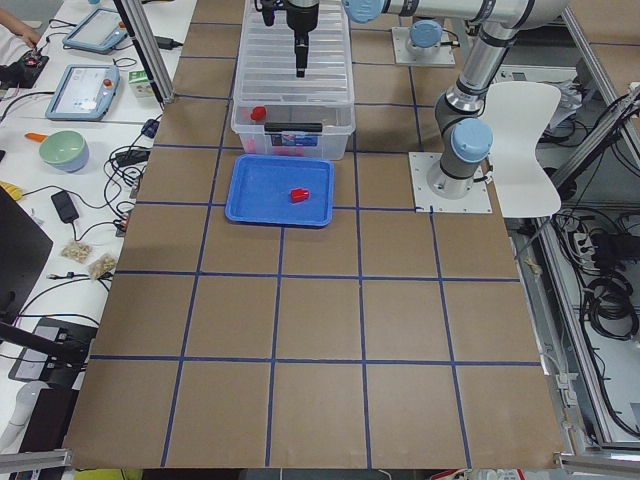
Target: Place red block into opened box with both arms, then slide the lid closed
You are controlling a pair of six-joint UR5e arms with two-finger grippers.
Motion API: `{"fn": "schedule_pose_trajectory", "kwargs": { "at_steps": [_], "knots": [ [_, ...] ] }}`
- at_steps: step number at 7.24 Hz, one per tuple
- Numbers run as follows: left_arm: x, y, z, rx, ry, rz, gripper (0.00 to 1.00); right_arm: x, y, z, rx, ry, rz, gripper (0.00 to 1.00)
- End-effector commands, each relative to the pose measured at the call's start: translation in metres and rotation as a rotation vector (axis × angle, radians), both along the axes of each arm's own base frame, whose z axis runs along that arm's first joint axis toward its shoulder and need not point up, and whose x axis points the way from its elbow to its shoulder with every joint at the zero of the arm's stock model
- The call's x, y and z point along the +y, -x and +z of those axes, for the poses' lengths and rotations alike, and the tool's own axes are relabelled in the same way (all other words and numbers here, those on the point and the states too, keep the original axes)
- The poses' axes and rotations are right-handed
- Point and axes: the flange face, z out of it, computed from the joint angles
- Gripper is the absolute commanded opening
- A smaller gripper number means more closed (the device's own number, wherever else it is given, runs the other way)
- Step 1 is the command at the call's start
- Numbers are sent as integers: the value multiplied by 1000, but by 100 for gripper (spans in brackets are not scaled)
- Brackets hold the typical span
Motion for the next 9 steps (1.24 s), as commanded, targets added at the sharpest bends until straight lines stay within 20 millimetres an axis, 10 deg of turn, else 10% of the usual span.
{"fn": "schedule_pose_trajectory", "kwargs": {
  "at_steps": [1,4,9],
  "knots": [
    [-14,-40,-23,20,-41,26,100,2,18,2,30,-11,-10,100],
    [-39,-151,-74,302,-68,224,100,6,54,7,42,1,-6,100],
    [-47,-198,-215,154,-130,167,100,24,141,5,33,-3,13,100]
  ]
}}
